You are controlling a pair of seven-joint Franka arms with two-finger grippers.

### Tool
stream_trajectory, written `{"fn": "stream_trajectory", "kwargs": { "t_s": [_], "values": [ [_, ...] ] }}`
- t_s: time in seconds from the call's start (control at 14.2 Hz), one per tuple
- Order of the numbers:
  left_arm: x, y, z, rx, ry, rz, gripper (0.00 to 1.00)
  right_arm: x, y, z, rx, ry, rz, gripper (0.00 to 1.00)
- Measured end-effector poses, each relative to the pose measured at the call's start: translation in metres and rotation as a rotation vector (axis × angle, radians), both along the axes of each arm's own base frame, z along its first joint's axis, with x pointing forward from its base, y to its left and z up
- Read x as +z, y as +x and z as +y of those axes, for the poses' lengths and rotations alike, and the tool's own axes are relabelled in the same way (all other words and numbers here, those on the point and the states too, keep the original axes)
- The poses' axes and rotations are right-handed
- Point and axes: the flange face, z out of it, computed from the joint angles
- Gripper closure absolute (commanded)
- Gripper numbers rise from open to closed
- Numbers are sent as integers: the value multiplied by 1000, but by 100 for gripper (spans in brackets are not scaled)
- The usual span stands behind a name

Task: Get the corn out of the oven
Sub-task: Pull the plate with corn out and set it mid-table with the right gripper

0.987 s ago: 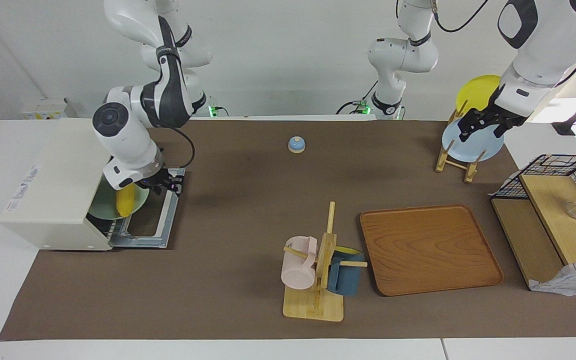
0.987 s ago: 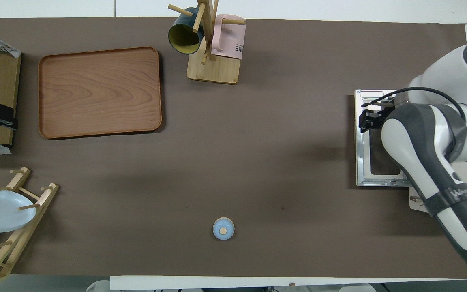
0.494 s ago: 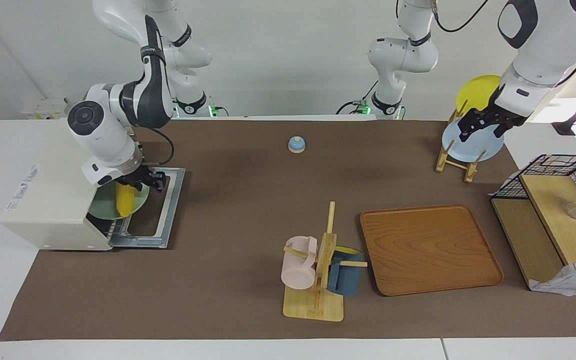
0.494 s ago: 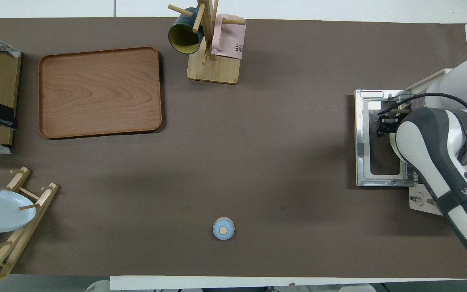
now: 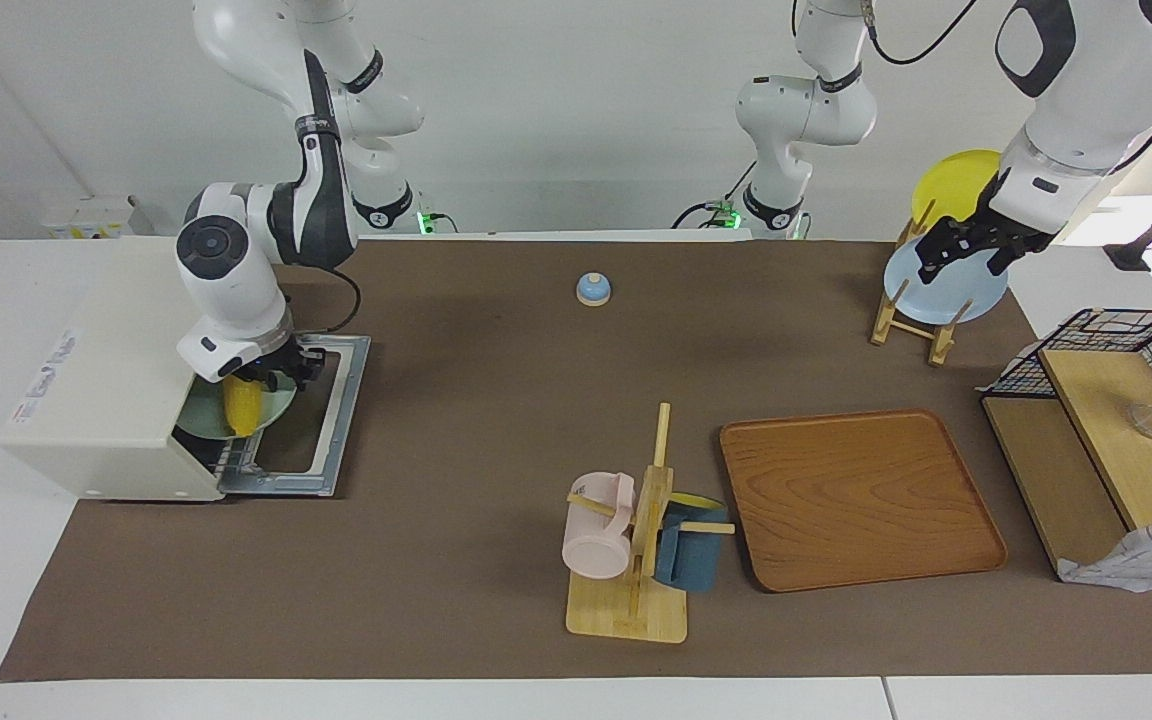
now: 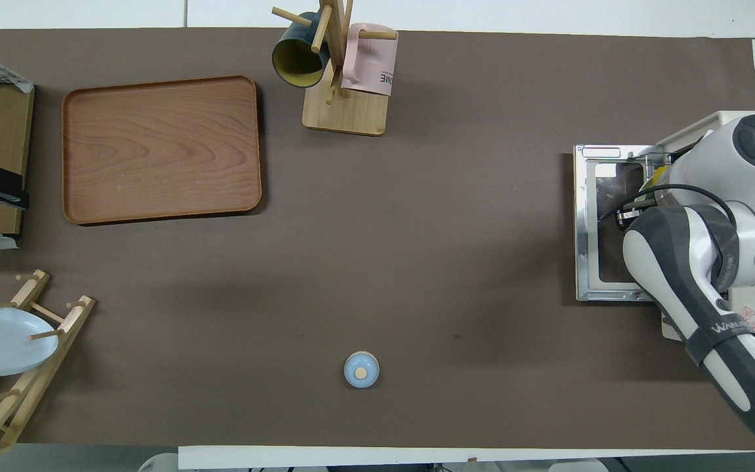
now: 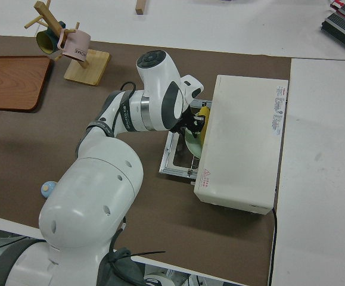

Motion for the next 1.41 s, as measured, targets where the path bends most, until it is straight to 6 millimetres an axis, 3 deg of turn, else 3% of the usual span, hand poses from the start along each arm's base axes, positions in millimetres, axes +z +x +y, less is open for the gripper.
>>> {"fn": "stream_trajectory", "kwargs": {
  "t_s": [0.21, 0.42, 0.56, 0.71, 0.85, 0.99, 1.13, 1.27, 1.34, 1.41],
  "values": [
    [0, 0, 0, 0, 0, 0, 0, 7, 1, 19, 62, -29, -11, 100],
    [0, 0, 0, 0, 0, 0, 0, 23, 6, 68, 90, -42, -28, 100],
    [0, 0, 0, 0, 0, 0, 0, 50, 12, 136, 47, -67, -32, 100],
    [0, 0, 0, 0, 0, 0, 0, 77, 12, 228, -44, -44, -38, 100],
    [0, 0, 0, 0, 0, 0, 0, 86, 7, 334, -149, -19, -39, 100],
    [0, 0, 0, 0, 0, 0, 0, 69, -1, 432, -230, 13, -57, 100],
    [0, 0, 0, 0, 0, 0, 0, 33, -6, 502, -292, 50, -81, 100],
    [0, 0, -1, -1, 0, 0, 0, -6, -9, 540, -347, 86, -105, 98],
    [0, 0, -2, -2, 0, 0, 0, -22, -12, 553, -365, 101, -109, 90],
    [1, 0, -4, -2, 0, -2, 0, -32, -14, 561, -385, 117, -118, 69]
  ]
}}
